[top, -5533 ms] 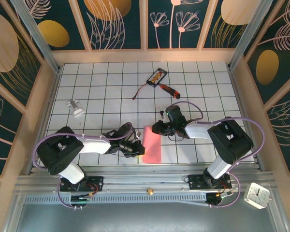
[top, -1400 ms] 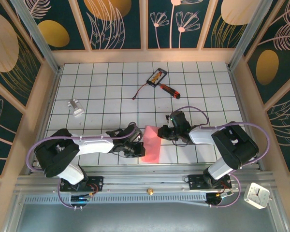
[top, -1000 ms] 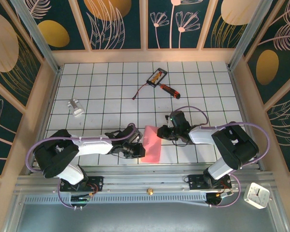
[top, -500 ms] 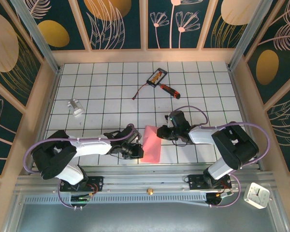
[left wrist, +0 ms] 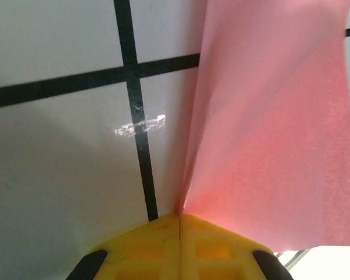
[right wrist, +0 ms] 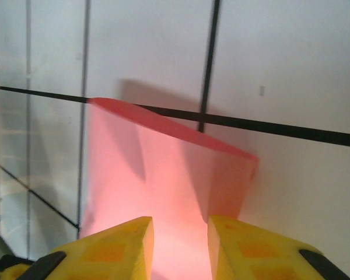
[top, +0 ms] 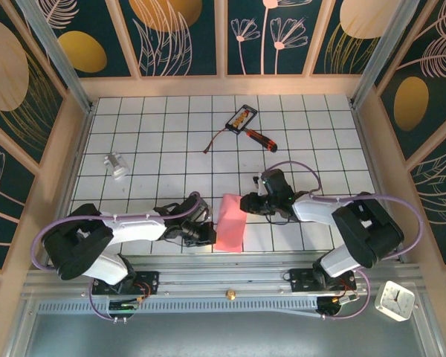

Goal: Fold a paper plane with a square sheet of paper (pick it up from the middle)
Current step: Fold the square sheet of paper in half at the bottom-center of the table.

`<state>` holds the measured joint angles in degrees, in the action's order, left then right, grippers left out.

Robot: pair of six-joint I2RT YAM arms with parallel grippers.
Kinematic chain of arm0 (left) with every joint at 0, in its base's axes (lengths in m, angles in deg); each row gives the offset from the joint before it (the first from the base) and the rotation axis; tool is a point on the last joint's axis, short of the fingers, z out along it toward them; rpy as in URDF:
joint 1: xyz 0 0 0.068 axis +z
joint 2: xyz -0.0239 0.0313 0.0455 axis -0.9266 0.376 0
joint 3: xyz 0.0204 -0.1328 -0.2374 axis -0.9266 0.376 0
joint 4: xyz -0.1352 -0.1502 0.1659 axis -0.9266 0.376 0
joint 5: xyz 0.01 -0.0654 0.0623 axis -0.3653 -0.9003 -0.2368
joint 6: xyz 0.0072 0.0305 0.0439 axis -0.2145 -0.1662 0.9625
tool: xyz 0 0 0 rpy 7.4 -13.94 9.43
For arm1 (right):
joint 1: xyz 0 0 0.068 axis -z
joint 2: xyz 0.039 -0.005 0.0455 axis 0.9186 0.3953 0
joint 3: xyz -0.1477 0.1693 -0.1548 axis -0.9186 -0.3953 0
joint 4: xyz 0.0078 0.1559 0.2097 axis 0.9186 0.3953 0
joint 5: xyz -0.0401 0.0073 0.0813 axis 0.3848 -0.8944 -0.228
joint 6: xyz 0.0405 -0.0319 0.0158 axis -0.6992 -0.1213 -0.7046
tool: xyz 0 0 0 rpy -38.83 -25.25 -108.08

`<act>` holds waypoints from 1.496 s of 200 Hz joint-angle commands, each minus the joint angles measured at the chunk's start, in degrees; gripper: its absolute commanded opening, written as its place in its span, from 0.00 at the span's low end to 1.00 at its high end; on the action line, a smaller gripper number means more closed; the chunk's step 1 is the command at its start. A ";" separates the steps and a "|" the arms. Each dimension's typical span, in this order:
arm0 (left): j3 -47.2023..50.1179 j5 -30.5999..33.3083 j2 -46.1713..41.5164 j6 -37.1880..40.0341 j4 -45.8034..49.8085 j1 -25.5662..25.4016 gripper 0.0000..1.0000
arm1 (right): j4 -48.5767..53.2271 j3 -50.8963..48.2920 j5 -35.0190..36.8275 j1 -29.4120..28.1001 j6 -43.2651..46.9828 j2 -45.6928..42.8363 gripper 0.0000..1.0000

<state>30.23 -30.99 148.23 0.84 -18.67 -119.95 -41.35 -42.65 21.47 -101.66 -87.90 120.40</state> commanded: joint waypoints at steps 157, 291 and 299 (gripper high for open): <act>-0.31 -1.27 2.34 -0.90 0.60 0.06 0.08 | -1.98 -2.32 -3.93 -2.52 -1.51 -2.41 0.25; -0.66 -0.92 1.78 -1.05 0.95 0.05 0.09 | -0.25 -6.13 0.43 -5.75 -3.06 0.11 0.20; -0.69 -0.92 1.56 -1.03 0.95 0.05 0.09 | 0.00 -6.50 0.78 -5.75 -2.97 0.68 0.19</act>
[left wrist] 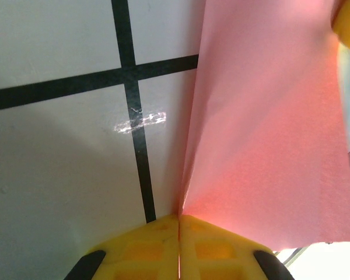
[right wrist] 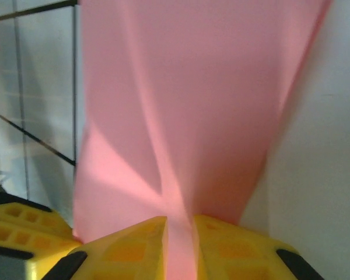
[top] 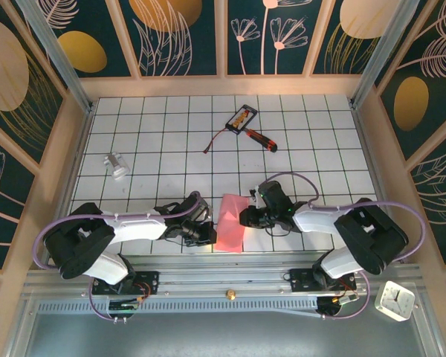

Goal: Fold a paper plane with a square sheet of paper (pick it up from the middle)
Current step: Fold the square sheet of paper in half at the bottom-center of the table.

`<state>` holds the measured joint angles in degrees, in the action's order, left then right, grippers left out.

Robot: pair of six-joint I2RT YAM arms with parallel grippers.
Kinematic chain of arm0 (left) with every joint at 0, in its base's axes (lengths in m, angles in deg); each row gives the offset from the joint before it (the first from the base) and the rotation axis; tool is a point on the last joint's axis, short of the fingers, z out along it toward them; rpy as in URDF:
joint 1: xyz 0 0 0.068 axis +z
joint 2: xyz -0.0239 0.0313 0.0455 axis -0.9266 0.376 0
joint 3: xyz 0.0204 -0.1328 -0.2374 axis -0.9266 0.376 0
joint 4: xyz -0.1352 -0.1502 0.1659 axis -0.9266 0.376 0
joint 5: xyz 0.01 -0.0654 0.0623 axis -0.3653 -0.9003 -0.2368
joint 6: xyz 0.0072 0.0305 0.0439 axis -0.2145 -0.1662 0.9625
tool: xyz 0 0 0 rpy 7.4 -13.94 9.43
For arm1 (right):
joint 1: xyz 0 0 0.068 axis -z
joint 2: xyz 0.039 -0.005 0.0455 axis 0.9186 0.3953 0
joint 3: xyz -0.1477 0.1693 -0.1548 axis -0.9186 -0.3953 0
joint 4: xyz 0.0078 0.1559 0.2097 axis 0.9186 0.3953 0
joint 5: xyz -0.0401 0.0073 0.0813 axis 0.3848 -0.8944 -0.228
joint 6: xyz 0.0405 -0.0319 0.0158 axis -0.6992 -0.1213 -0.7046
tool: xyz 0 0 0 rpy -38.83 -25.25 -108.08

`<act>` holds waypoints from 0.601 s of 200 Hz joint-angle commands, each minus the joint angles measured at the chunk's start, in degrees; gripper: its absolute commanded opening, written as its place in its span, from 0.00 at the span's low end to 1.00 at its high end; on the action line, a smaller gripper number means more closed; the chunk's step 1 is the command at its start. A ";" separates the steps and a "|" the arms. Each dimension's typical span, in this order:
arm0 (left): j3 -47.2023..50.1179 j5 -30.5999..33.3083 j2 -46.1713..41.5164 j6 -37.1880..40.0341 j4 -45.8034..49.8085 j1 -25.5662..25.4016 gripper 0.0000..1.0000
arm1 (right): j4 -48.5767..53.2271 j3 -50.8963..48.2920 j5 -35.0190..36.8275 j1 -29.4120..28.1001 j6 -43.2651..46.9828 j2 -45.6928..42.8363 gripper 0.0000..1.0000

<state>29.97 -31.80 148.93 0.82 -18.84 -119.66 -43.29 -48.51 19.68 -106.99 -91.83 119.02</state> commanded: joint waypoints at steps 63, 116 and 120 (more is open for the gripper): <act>-4.68 3.36 -4.14 1.22 5.90 0.39 0.38 | 5.68 -2.12 5.13 -0.43 0.85 2.41 0.17; -8.39 0.11 -4.85 -0.94 -2.39 0.66 0.28 | 6.35 -2.03 5.68 -0.43 0.77 2.69 0.16; -8.44 -0.50 -3.95 -1.05 -3.03 0.60 0.24 | 6.39 -2.03 5.77 -0.46 0.82 2.66 0.16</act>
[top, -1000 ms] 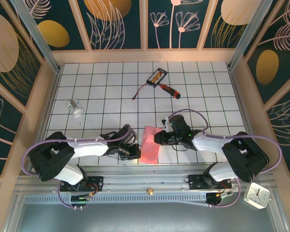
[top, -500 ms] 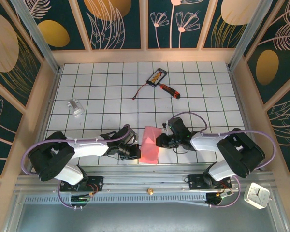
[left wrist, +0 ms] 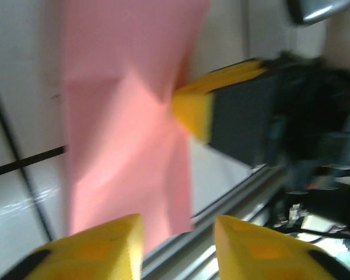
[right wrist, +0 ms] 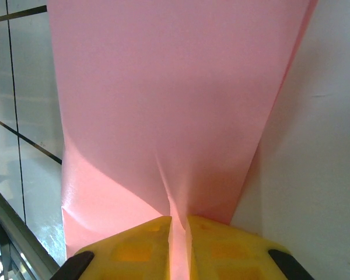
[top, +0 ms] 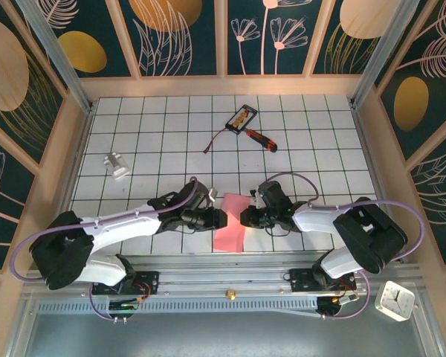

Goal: Fold a paper plane with a square sheet of paper (pick it up from the middle)
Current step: Fold the square sheet of paper in half at the bottom-center of the table.

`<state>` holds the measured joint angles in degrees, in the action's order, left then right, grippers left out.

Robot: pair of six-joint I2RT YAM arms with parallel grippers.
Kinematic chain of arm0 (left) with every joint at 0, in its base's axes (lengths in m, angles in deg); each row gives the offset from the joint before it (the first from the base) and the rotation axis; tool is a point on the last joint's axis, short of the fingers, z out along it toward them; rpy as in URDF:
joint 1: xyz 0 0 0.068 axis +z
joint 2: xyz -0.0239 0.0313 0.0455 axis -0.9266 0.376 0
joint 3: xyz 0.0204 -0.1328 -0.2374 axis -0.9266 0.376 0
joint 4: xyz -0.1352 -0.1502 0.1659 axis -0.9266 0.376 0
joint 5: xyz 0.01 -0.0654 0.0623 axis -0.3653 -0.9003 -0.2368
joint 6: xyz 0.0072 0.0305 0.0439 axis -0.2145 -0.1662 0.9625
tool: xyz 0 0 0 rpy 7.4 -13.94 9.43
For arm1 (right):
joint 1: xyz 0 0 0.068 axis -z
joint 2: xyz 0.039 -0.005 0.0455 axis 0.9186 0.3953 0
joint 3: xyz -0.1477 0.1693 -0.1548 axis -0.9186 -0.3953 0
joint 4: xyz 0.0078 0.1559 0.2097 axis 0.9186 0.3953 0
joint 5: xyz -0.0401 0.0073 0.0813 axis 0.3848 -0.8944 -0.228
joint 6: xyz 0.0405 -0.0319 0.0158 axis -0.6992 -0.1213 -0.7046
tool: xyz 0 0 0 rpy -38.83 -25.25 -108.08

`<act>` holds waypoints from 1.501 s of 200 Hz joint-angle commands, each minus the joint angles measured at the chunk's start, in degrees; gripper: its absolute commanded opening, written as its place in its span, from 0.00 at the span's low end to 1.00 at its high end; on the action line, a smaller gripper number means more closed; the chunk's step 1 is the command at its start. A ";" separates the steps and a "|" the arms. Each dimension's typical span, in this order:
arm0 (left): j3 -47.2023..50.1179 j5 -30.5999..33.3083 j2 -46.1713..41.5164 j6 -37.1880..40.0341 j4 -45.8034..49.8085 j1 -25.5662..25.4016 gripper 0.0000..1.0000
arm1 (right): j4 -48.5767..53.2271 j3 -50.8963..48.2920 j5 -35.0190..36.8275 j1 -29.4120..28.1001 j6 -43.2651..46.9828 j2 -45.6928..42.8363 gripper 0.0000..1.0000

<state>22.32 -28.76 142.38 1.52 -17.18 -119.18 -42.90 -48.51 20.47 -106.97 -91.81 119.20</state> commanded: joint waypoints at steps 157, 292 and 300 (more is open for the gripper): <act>3.05 4.69 10.36 5.53 -0.22 4.54 0.10 | 9.12 -0.67 7.32 -0.60 1.93 4.05 0.15; -0.96 1.78 13.92 5.54 -10.55 2.01 0.20 | 9.62 -0.36 8.10 -0.71 2.10 4.82 0.15; -0.48 2.51 14.31 5.54 -10.11 2.42 0.19 | 9.80 -0.31 8.22 -0.71 2.11 4.75 0.15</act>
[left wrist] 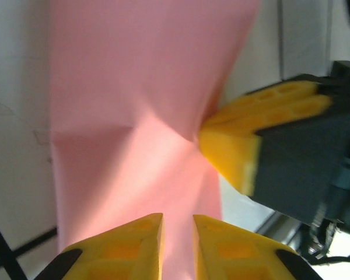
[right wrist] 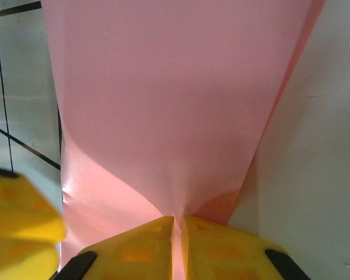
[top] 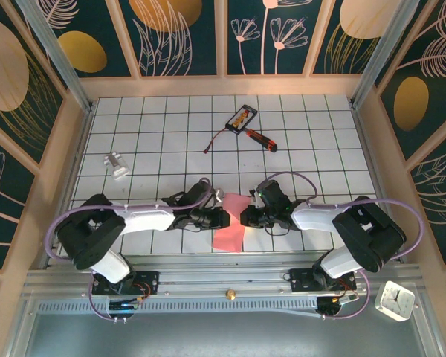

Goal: Fold a paper plane with a square sheet of paper (pick it up from the middle)
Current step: Fold the square sheet of paper in half at the bottom-center of the table.

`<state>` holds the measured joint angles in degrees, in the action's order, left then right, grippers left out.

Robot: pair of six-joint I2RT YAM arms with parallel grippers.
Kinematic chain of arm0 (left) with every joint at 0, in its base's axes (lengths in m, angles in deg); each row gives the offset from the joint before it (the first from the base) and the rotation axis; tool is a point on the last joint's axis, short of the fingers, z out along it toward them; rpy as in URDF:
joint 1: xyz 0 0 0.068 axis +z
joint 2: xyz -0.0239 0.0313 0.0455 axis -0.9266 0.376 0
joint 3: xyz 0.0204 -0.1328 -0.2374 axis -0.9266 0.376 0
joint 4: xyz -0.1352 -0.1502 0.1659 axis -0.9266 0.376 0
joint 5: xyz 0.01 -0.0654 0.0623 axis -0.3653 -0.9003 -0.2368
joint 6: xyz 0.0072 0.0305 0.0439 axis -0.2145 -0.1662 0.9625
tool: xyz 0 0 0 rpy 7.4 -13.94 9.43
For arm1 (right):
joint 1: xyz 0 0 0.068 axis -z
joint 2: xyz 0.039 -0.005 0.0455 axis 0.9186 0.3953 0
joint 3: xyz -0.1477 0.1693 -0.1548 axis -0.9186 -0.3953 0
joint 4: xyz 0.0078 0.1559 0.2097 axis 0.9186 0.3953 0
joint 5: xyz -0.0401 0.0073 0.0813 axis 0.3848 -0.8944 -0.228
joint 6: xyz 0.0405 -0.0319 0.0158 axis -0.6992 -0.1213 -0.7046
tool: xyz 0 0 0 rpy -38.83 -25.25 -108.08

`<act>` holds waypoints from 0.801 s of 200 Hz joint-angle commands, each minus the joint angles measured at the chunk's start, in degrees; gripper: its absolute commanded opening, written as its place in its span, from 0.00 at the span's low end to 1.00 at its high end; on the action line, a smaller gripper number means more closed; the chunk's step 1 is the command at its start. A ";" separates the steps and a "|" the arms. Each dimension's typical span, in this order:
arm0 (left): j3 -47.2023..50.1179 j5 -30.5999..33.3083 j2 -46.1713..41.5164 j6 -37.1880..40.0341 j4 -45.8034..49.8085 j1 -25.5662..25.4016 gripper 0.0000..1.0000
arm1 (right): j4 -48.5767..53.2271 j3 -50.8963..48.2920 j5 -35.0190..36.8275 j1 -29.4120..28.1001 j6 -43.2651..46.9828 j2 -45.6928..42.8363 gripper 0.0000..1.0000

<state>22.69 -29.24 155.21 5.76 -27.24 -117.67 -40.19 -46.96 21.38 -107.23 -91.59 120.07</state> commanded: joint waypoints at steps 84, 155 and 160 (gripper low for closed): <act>-0.89 -1.72 -2.09 0.58 -5.49 3.19 0.21 | 7.72 -1.40 7.72 -0.42 2.55 4.40 0.14; -6.21 0.82 9.23 3.87 -0.68 5.56 0.19 | 8.06 -1.25 8.11 -0.44 2.51 3.92 0.14; -6.05 1.15 9.64 4.17 -0.21 5.91 0.19 | 8.09 -1.29 8.11 -0.40 2.52 3.97 0.14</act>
<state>16.44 -29.66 162.18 7.82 -30.12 -113.39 -38.90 -46.26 21.58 -107.23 -90.54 120.42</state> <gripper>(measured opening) 0.191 0.138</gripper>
